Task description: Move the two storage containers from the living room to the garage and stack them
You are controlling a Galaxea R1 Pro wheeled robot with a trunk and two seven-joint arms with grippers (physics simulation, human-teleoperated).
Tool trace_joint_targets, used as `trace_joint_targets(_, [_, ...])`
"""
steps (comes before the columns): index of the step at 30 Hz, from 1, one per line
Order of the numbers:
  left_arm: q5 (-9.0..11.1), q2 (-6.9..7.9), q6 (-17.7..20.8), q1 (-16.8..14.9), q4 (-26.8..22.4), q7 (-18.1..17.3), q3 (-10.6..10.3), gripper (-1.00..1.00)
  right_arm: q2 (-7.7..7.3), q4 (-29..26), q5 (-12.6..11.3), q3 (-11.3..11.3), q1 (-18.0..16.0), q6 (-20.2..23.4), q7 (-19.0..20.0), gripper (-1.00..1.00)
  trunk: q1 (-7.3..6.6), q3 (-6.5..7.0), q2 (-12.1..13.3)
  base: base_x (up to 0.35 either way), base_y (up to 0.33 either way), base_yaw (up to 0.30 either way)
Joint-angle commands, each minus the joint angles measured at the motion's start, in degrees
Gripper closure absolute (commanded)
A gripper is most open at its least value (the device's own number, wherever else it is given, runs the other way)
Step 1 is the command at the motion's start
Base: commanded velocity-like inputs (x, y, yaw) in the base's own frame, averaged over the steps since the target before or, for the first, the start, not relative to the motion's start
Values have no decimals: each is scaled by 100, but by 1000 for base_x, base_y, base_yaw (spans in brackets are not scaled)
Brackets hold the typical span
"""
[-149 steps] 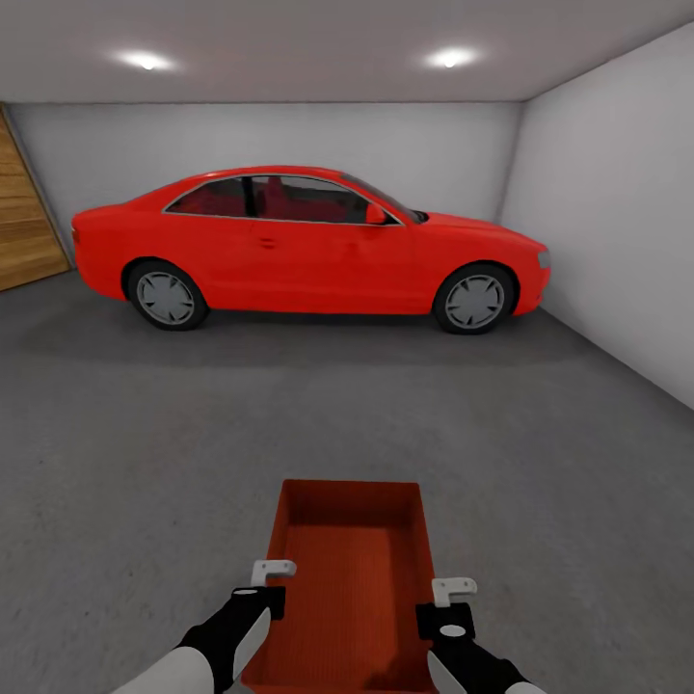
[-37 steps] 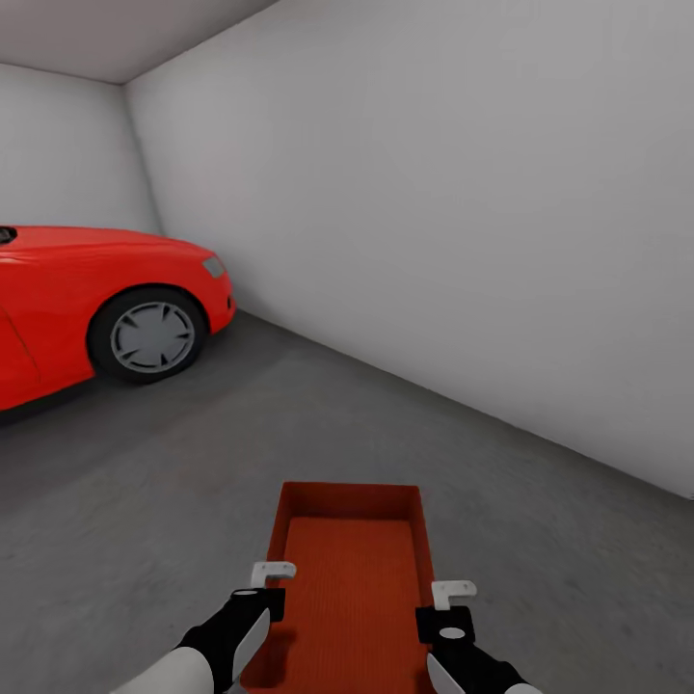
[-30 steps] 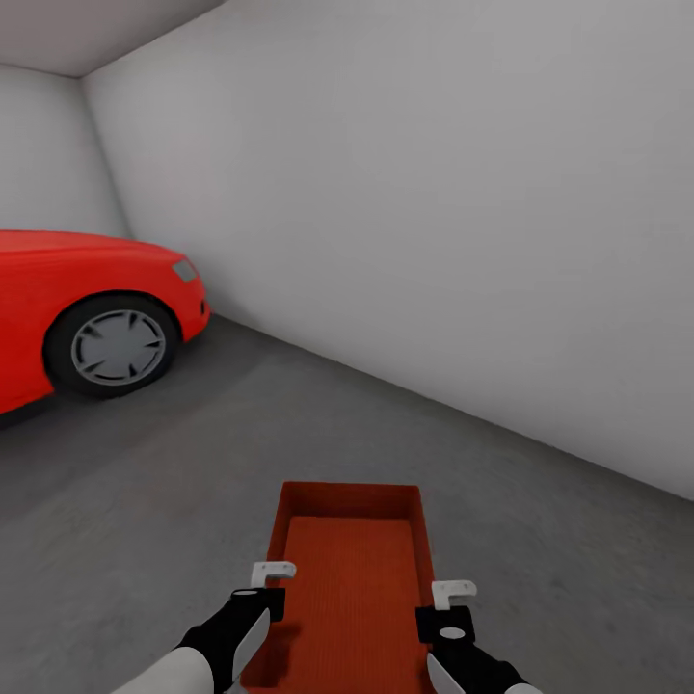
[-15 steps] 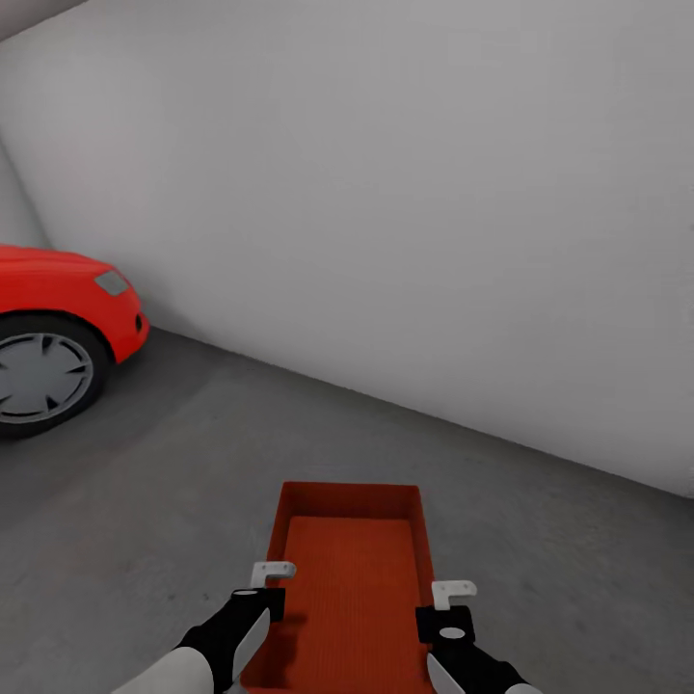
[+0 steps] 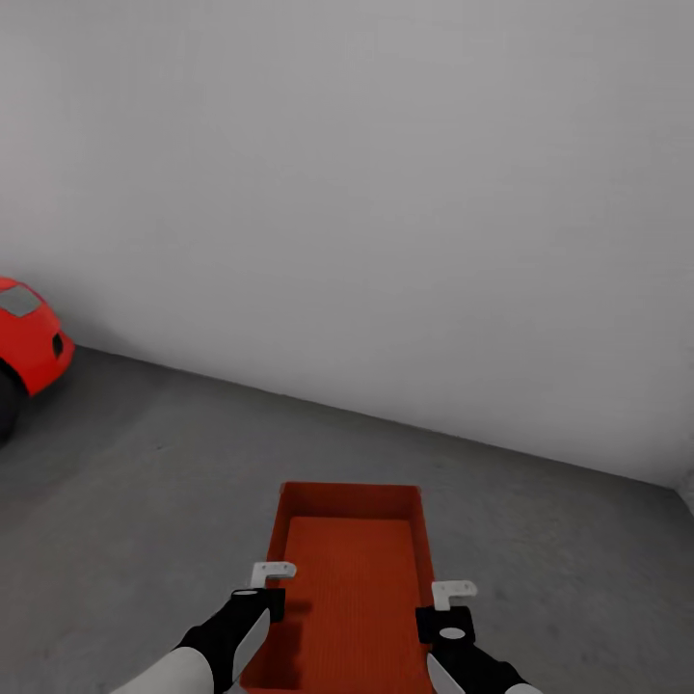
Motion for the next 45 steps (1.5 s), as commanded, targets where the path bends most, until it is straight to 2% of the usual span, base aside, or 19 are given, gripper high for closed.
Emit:
trace_joint_targets(1, [-125,31,56,0,-27,102,-52,100,-24,14,-77,-24,-6,-6,-56,100,3,-5,-2,322,0,-291])
trace_joint_targets(22, [-125,31,48,0,-36,102,-51,100,-24,14,-77,-24,-6,-6,-56,100,3,-5,-2,322,0,-289])
trace_joint_targets(45, [-125,31,25,0,-57,109,-44,100,-41,14,-77,-24,-6,-6,-56,100,3,-5,-2,297,0,-17])
